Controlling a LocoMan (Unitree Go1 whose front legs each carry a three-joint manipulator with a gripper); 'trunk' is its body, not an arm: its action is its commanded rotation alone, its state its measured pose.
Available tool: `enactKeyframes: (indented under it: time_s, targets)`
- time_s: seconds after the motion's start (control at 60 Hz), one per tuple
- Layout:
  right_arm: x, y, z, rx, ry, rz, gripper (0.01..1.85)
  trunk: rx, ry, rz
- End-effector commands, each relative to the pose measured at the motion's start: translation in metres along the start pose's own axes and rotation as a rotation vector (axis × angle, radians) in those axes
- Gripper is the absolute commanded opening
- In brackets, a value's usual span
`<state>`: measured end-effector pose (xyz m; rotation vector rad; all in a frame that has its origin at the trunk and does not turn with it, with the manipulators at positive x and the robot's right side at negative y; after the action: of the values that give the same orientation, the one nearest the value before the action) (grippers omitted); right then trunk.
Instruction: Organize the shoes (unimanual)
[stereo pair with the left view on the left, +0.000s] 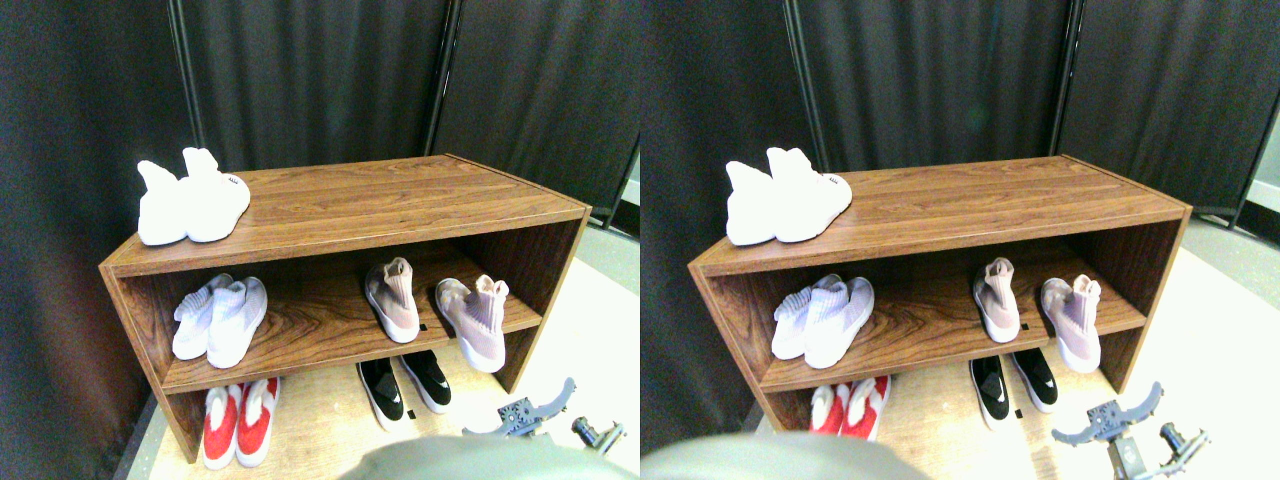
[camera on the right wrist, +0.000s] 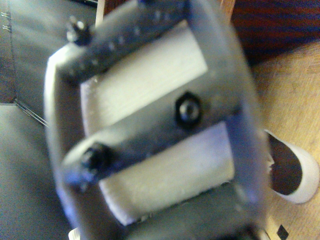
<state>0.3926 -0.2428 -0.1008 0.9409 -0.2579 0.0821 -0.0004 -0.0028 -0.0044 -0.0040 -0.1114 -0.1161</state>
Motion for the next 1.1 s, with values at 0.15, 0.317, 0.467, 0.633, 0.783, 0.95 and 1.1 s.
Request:
enactKeyframes:
  time_s: [0.15,0.317,0.467,0.633,0.783,0.95,1.1]
  targets:
    - [0.010,0.013,0.008,0.085,-0.029,0.024,1.73,-0.013,0.006,-0.002]
    - [0.013,0.022,0.009,0.124,-0.035,0.018,1.84,-0.014,0.007,-0.008]
    - [0.022,0.023,0.007,0.116,-0.027,0.006,1.75,-0.015,0.007,-0.012]
    - [0.033,0.021,0.007,0.116,-0.004,0.004,1.75,-0.017,0.006,-0.009]
    - [0.042,0.018,0.008,0.168,-0.007,-0.009,1.71,-0.017,0.008,-0.011]
    - [0.056,0.013,0.008,0.164,-0.010,-0.039,1.72,-0.016,0.008,-0.014]
    - [0.063,0.008,0.005,0.227,-0.007,-0.059,1.74,-0.016,0.008,-0.014]
